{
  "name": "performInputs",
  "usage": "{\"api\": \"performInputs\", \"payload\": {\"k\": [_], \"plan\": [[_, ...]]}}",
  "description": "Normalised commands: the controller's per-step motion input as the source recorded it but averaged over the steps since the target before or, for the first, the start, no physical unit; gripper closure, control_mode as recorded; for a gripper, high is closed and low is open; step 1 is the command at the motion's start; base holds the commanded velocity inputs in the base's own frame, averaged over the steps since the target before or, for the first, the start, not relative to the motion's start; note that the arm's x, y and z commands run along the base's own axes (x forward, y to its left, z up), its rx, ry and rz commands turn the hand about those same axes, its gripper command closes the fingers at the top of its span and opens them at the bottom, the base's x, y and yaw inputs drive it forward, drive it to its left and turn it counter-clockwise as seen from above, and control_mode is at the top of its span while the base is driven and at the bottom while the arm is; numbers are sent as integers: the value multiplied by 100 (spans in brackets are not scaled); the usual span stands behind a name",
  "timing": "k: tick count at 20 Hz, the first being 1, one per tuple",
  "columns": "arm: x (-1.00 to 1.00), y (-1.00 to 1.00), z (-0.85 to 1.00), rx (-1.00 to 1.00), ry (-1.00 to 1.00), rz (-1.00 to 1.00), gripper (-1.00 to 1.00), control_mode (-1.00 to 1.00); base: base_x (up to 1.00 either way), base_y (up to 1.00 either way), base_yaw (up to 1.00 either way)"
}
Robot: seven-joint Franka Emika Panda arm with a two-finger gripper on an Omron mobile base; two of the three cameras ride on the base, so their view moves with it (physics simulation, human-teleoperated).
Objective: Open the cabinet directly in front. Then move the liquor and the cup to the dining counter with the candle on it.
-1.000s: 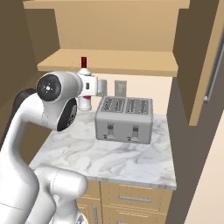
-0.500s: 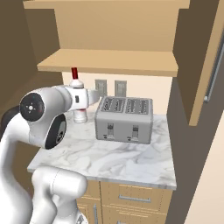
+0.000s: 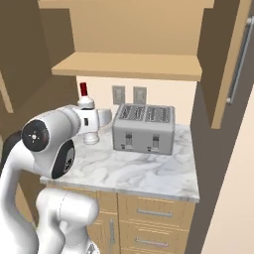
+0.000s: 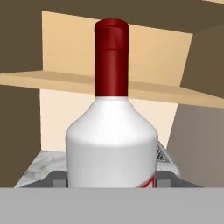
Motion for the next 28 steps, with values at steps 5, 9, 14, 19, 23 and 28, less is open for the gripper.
{"api": "performInputs", "payload": {"k": [5, 9, 14, 19, 23, 28], "plan": [[0, 0, 0, 0, 0, 0, 100, 100, -99, -18, 26], [0, 0, 0, 0, 0, 0, 100, 100, -93, -8, 11], [0, 0, 0, 0, 0, 0, 100, 100, -64, -13, -55], [0, 0, 0, 0, 0, 0, 100, 100, -26, -1, -87], [0, 0, 0, 0, 0, 0, 100, 100, -8, 0, -96], [0, 0, 0, 0, 0, 0, 100, 100, -1, 0, -100]]}}
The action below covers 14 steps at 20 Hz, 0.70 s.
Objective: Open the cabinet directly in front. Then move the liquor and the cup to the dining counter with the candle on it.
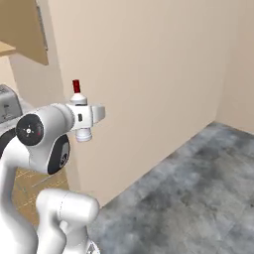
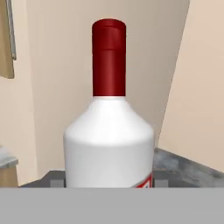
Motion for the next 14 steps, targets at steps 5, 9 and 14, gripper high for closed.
{"api": "performInputs", "payload": {"k": [5, 9, 14], "plan": [[0, 0, 0, 0, 0, 0, 100, 100, 1, 0, -94], [0, 0, 0, 0, 0, 0, 100, 100, 9, 0, -75], [0, 0, 0, 0, 0, 0, 100, 100, 84, 20, -30]]}}
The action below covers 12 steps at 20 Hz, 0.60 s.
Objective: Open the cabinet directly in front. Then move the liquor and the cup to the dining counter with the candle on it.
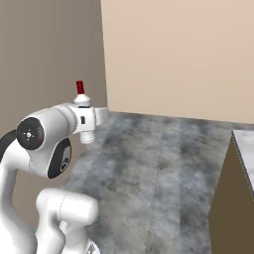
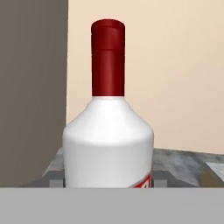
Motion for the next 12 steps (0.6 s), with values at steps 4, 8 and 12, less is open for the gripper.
{"api": "performInputs", "payload": {"k": [4, 8, 12], "plan": [[0, 0, 0, 0, 0, 0, 100, 100, 100, 39, -14], [0, 0, 0, 0, 0, 0, 100, 100, 100, 24, -6], [0, 0, 0, 0, 0, 0, 100, 100, 100, 6, 0]]}}
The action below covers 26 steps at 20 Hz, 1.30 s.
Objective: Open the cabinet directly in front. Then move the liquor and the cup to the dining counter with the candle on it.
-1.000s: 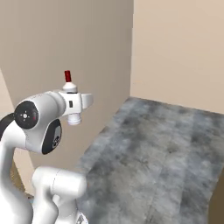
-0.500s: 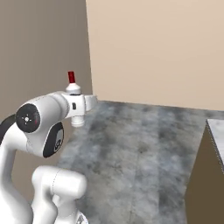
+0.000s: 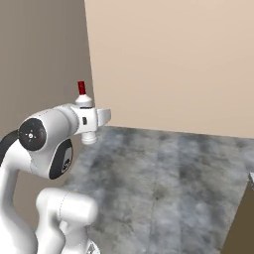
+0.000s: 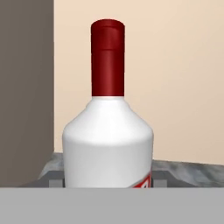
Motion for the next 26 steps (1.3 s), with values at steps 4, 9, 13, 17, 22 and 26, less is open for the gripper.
{"api": "performInputs", "payload": {"k": [4, 9, 13, 17, 22, 26], "plan": [[0, 0, 0, 0, 0, 0, 100, 100, 100, 0, 0], [0, 0, 0, 0, 0, 0, 100, 100, 100, 0, 4], [0, 0, 0, 0, 0, 0, 100, 100, 100, -12, 5], [0, 0, 0, 0, 0, 0, 100, 100, 100, -20, 1], [0, 0, 0, 0, 0, 0, 100, 100, 100, -14, -11], [0, 0, 0, 0, 0, 0, 100, 100, 100, 0, -39]]}}
